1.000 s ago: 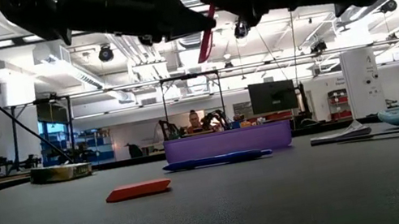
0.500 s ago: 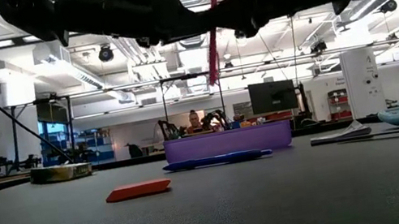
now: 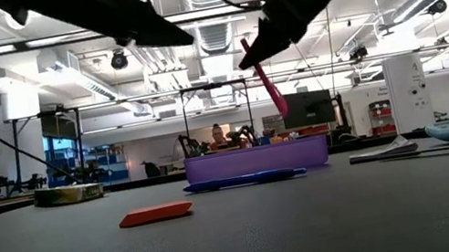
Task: Pack school essentials
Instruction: Put the pink pen into the purple box, then put the blue pen into the purple box
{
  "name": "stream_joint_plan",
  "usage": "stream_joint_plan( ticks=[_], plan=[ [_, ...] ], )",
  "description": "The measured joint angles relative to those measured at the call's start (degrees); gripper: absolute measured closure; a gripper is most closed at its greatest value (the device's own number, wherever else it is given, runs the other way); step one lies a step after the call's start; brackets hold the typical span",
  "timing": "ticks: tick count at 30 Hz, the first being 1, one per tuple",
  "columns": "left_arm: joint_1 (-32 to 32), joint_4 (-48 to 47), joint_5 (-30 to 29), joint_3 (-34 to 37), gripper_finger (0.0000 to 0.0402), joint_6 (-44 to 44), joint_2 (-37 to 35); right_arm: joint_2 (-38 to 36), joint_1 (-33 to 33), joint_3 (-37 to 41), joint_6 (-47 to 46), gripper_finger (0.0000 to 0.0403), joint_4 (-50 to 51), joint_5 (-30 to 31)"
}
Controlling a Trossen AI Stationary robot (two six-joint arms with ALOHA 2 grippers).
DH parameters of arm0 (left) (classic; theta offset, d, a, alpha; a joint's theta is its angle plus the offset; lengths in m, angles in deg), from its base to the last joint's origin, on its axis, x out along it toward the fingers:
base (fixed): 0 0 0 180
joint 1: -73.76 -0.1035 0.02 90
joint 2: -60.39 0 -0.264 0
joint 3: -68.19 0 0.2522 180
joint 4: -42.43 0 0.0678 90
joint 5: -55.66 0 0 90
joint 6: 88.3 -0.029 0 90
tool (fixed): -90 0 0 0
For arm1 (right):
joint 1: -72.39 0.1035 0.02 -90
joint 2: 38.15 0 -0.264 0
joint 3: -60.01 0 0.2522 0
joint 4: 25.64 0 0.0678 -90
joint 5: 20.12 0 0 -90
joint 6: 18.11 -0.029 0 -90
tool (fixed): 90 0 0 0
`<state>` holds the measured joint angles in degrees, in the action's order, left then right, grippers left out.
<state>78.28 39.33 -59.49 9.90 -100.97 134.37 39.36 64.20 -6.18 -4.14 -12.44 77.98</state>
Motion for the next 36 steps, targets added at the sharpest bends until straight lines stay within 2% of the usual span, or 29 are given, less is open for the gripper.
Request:
stream_joint_plan(
  ticks=[5,15,23,27,36],
  plan=[
    [-0.04,-4.51,-6.25,0.03,0.0190,-1.24,-4.09,3.16,-3.28,-4.19,-1.60,0.0384,6.53,0.13],
    [-0.04,-4.07,-11.80,4.80,0.0190,-1.23,-8.48,13.65,-4.25,-11.73,1.00,0.0379,11.50,-0.47],
    [-0.04,-2.55,-12.95,7.05,0.0190,-1.22,-10.74,21.85,-4.29,-18.47,1.10,0.0286,13.73,0.90],
    [-0.04,-1.59,-12.92,7.67,0.0190,-1.22,-11.22,23.19,-4.25,-20.33,1.54,0.0268,13.87,1.11],
    [-0.04,-2.10,-12.87,8.46,0.0190,-1.20,-11.20,19.33,-3.03,-17.92,-2.85,0.0278,11.85,1.11]
  ],
)
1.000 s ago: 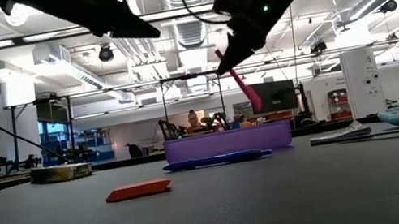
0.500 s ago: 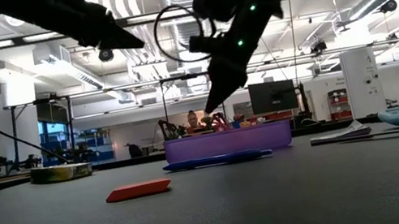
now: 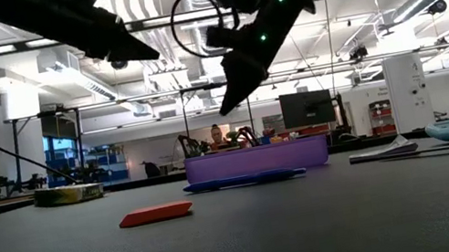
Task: Pack school essentials
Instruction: Put the blue pen into the purple box
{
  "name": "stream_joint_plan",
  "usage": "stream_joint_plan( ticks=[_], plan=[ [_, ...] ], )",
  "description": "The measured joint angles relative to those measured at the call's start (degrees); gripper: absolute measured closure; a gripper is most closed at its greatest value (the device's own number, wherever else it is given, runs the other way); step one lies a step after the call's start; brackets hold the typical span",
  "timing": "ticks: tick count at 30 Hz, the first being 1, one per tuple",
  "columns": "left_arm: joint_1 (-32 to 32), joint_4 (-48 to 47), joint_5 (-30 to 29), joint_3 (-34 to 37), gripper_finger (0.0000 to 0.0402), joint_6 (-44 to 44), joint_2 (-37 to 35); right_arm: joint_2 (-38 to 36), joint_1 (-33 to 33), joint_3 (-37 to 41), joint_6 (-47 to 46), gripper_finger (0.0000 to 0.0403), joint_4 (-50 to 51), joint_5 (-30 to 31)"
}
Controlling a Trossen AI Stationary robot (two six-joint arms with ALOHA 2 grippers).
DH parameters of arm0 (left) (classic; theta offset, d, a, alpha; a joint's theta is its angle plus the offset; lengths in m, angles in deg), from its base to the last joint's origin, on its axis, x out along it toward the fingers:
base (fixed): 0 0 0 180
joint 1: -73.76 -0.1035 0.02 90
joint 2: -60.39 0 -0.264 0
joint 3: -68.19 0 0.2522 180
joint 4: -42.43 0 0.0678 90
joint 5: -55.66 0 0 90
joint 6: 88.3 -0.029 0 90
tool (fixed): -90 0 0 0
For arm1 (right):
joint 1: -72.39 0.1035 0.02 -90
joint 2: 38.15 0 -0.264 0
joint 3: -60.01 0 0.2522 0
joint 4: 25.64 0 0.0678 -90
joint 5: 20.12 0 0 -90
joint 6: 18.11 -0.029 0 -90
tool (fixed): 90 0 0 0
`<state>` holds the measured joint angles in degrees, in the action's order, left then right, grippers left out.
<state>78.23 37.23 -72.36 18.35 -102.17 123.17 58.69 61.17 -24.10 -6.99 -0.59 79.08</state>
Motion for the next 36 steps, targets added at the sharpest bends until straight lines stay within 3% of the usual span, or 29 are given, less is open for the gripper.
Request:
stream_joint_plan(
  ticks=[6,15,22,29,36],
  plan=[
    [0.00,0.20,0.03,0.00,0.0190,0.03,0.05,-4.76,3.51,8.93,-3.07,0.0290,-11.85,-0.08],
    [0.00,2.37,0.09,-0.02,0.0190,0.00,1.31,-12.71,8.42,25.73,-4.53,0.0310,-38.44,-0.08],
    [0.11,7.90,1.11,-0.08,0.0190,6.41,4.96,-18.96,10.99,30.65,-1.67,0.0328,-40.51,-0.10],
    [0.48,13.32,13.72,-0.07,0.0190,18.02,10.76,-22.72,13.21,33.38,2.45,0.0334,-41.36,-0.12],
    [1.64,15.37,15.66,-3.07,0.0190,19.54,18.44,-24.53,15.72,39.20,4.01,0.0337,-52.55,-0.17]
  ],
)
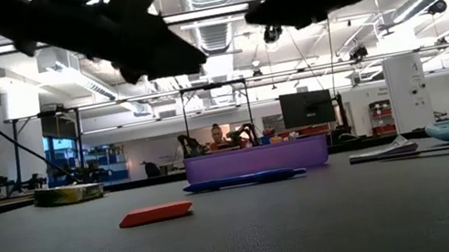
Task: Pack school essentials
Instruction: Put the blue pen into the purple box
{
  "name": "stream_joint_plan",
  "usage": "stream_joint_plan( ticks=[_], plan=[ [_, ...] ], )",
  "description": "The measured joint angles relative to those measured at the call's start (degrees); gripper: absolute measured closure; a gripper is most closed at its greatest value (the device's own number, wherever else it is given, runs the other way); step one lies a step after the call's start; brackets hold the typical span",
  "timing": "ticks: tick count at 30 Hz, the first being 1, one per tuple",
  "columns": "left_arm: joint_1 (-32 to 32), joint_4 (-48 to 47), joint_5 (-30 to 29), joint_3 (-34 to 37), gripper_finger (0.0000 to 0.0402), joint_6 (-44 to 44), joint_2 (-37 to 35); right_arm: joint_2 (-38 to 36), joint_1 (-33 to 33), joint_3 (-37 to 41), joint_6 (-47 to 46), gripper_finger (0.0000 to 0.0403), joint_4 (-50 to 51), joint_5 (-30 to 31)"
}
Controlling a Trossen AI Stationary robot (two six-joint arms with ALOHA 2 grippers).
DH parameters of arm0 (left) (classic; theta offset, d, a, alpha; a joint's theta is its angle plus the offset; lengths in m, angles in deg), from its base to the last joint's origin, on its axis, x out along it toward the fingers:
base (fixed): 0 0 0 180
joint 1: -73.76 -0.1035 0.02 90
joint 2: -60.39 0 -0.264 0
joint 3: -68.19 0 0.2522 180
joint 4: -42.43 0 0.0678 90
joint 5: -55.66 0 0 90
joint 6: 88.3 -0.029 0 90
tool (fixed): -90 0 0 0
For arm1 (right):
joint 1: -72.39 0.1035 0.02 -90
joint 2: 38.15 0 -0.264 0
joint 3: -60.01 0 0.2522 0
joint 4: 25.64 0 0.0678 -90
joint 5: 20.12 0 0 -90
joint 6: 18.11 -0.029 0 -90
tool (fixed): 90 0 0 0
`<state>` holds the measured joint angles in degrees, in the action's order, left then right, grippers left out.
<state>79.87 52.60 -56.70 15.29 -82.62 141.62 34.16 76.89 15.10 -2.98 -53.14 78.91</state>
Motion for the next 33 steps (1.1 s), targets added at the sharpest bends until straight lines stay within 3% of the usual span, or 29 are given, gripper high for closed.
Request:
stream_joint_plan(
  ticks=[8,18,33],
  plan=[
    [0.25,-2.63,8.69,-5.89,0.0190,0.08,7.36,-4.21,0.57,4.58,0.48,0.0340,-7.03,0.01],
    [1.24,-21.56,9.28,-13.19,0.0190,0.00,13.66,-9.99,1.23,7.66,0.63,0.0339,-7.63,-0.43],
    [1.40,-23.18,14.36,-13.03,0.0190,-1.59,21.43,-12.25,1.10,10.96,0.32,0.0339,-9.26,0.18]
  ],
)
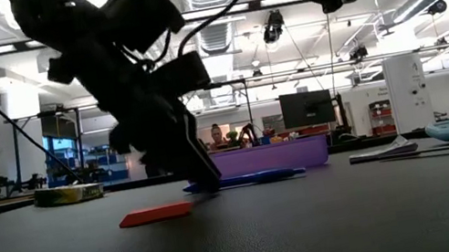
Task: Pack school essentials
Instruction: Put the blue pen into the purple box
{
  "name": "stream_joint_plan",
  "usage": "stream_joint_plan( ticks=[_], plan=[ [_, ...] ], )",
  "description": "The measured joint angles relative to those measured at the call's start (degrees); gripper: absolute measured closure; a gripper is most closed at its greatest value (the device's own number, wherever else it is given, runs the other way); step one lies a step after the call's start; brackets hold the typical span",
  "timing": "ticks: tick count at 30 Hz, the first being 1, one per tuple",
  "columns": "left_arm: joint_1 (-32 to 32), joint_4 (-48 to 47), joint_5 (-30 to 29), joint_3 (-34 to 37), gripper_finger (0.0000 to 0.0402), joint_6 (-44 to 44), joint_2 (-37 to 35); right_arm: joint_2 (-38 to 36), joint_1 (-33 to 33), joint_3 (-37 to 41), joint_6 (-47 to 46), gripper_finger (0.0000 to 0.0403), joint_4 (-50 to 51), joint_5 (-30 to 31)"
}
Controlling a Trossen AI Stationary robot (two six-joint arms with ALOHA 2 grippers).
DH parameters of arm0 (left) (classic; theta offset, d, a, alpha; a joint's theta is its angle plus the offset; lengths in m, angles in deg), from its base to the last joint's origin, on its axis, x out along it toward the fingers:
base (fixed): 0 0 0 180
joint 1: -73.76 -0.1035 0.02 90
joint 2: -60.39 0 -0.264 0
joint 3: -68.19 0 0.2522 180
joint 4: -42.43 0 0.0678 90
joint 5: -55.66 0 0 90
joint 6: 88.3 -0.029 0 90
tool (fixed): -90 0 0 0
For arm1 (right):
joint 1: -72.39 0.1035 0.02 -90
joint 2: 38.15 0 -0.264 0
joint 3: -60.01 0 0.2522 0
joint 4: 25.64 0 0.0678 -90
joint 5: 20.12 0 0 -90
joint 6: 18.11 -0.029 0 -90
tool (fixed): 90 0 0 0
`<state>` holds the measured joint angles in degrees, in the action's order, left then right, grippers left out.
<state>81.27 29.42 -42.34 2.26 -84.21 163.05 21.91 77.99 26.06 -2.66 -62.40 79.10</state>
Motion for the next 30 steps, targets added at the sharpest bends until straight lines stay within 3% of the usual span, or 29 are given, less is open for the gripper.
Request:
stream_joint_plan(
  ticks=[13,19,26,30],
  plan=[
    [-0.76,1.47,-0.08,-1.19,0.0205,0.20,2.73,0.95,0.00,0.90,0.60,0.0339,-0.90,-0.03],
    [-0.74,1.53,-0.07,-1.19,0.0269,0.23,2.70,0.97,0.00,0.90,0.62,0.0339,-0.90,-0.03],
    [-0.79,1.43,-0.94,-1.17,0.0380,0.06,2.69,0.97,0.00,0.90,0.80,0.0339,-0.86,-0.03],
    [-0.74,1.97,-2.51,-1.09,0.0389,-0.51,2.55,0.97,0.00,0.90,1.08,0.0339,-0.80,0.44]
  ],
)
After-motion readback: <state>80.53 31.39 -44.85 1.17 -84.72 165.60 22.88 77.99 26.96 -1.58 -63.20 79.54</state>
